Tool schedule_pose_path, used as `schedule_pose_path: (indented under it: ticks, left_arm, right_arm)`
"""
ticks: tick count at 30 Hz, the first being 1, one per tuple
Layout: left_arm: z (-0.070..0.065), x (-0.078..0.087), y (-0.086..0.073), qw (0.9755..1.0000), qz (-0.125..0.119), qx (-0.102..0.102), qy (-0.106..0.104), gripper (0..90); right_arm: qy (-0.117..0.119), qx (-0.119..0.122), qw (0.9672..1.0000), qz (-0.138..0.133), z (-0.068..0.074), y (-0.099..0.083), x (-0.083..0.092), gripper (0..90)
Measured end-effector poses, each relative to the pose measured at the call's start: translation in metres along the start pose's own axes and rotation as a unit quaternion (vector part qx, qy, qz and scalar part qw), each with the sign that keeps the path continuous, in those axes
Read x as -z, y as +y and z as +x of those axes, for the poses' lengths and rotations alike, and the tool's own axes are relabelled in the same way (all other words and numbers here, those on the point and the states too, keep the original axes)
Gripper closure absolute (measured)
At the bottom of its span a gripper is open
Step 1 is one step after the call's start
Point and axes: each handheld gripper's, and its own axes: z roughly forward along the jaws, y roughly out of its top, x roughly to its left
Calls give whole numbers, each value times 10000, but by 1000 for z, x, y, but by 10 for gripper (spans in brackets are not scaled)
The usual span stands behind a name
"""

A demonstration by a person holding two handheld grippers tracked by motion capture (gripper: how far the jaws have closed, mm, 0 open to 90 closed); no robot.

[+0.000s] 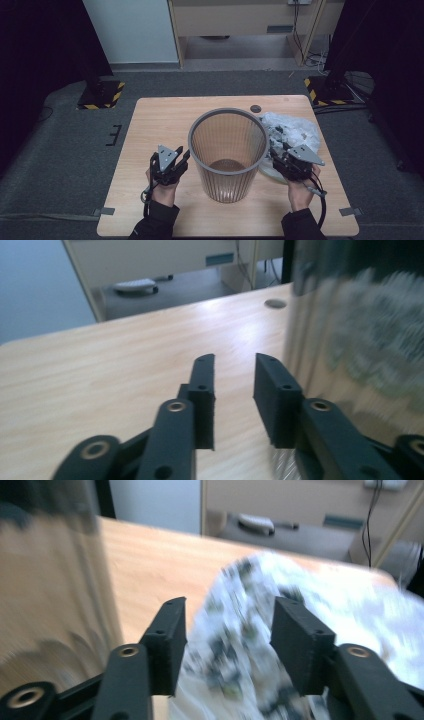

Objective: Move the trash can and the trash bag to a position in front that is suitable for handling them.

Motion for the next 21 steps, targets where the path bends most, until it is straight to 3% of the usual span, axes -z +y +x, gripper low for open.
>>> schedule_pose_path:
  ticks: [4,8,12,14,16,21]
  left_arm:
    - [14,7,-22,9996,259,58,119,598]
    - [21,5,-48,9967,765,-179,207,533]
    - [30,2,-68,9937,1078,-82,306,498]
    - [33,0,-71,9921,1195,-28,382,468]
    - [35,0,-74,9911,1271,63,401,429]
    - [37,1,-83,9883,1462,59,442,383]
  right_arm:
    - [-51,-156,9995,253,-12,-25,0,412]
    - [-65,39,9988,484,-12,-46,-5,407]
    - [-96,143,9972,723,-15,-62,-10,452]
    - [-128,307,9949,954,-15,-65,-13,510]
    - [-90,521,9927,1083,-13,-68,-14,647]
    - [120,566,9911,1201,-11,-73,-13,798]
